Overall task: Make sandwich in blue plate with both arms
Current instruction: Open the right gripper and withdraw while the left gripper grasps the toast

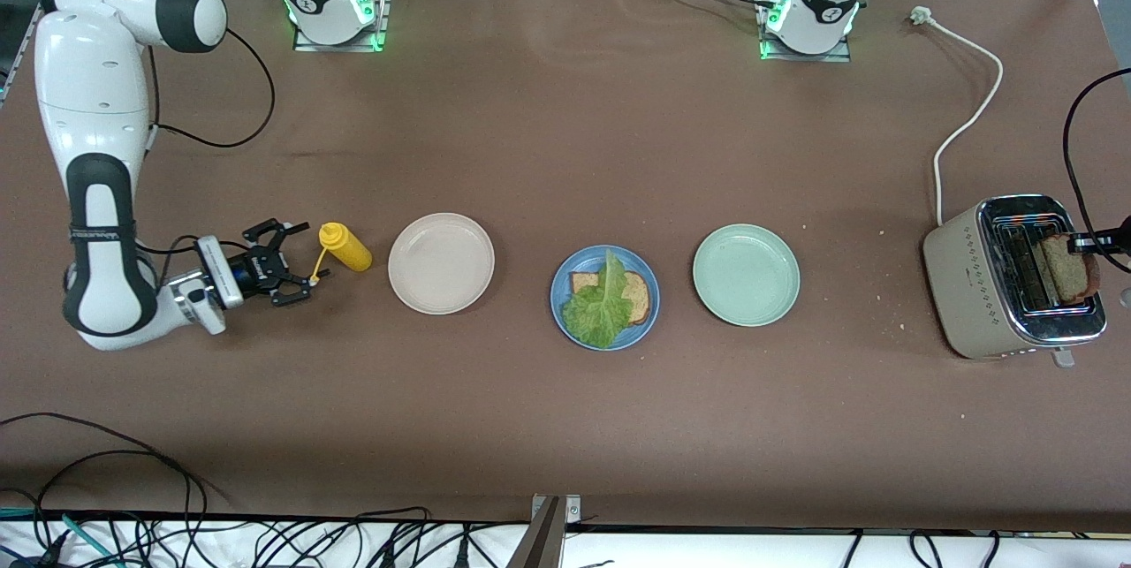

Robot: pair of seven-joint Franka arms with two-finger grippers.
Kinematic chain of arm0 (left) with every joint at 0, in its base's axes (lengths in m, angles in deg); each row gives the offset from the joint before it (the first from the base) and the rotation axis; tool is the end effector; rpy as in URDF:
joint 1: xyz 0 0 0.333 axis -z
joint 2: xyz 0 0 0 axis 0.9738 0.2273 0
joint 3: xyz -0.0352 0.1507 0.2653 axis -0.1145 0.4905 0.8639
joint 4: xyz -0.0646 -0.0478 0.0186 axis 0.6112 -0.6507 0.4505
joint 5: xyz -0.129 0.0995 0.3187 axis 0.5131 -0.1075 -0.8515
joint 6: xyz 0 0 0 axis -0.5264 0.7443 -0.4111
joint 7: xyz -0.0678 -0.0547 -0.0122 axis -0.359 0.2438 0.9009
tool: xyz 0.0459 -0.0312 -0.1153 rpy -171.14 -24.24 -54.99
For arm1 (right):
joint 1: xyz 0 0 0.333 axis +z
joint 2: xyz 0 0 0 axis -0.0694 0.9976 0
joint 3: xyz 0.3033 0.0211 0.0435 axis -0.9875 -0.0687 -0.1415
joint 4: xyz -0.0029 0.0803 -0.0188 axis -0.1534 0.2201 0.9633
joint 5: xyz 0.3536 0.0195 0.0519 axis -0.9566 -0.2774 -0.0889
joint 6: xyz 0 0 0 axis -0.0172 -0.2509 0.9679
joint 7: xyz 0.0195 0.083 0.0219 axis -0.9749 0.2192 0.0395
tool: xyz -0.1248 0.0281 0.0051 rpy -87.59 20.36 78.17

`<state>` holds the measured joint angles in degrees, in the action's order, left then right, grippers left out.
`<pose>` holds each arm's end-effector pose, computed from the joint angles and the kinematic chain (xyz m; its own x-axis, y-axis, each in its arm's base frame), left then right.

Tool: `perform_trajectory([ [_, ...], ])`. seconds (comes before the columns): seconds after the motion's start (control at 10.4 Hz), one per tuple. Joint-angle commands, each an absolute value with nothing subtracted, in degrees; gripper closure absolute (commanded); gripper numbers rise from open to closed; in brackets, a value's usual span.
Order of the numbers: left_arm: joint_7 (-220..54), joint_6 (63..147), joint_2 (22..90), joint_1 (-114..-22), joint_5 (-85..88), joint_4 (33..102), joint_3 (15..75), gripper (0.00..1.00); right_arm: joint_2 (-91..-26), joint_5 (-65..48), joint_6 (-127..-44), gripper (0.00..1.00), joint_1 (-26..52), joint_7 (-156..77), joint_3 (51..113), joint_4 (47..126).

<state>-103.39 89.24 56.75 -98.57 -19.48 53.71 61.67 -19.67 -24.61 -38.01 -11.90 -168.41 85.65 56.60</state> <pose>0.5811 0.2374 0.3749 0.9712 0.0651 -0.2291 0.0365 -0.9912 -0.1269 0.5984 -0.0317 0.1332 0.0754 0.3510 0.9333 0.8697 0.4348 -0.2338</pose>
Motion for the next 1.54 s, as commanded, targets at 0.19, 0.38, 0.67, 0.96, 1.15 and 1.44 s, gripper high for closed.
perform_trajectory([
  [0.19, -108.5, 84.3, 49.8, -98.7, -20.6, 52.6, 59.8, 1.00, -22.5, -17.6, -37.9, 0.00, -11.5, -144.2, 89.9, 50.7],
  [0.38, -108.7, 82.3, 47.7, -98.5, -20.6, 52.5, 59.2, 1.00, -24.2, -17.4, -37.1, 0.00, -11.6, -130.8, 89.8, 50.4],
  [0.67, -108.7, 76.6, 46.4, -98.5, -19.4, 47.2, 58.1, 1.00, -27.7, -16.7, -37.6, 0.00, -10.0, -113.5, 89.8, 50.4],
  [0.96, -108.3, 72.8, 46.3, -98.5, -18.9, 43.7, 56.1, 1.00, -31.2, -11.9, -37.7, 0.00, -7.1, -91.7, 89.6, 47.5],
  [1.15, -108.8, 72.8, 46.5, -98.2, -17.1, 43.6, 55.9, 1.00, -33.9, -7.2, -38.5, 0.00, -4.8, -81.3, 89.9, 47.2],
  [1.44, -106.8, 72.8, 46.9, -92.9, -15.8, 42.3, 56.1, 1.00, -41.5, 6.4, -41.5, 0.00, 3.6, -67.5, 91.4, 47.7],
])
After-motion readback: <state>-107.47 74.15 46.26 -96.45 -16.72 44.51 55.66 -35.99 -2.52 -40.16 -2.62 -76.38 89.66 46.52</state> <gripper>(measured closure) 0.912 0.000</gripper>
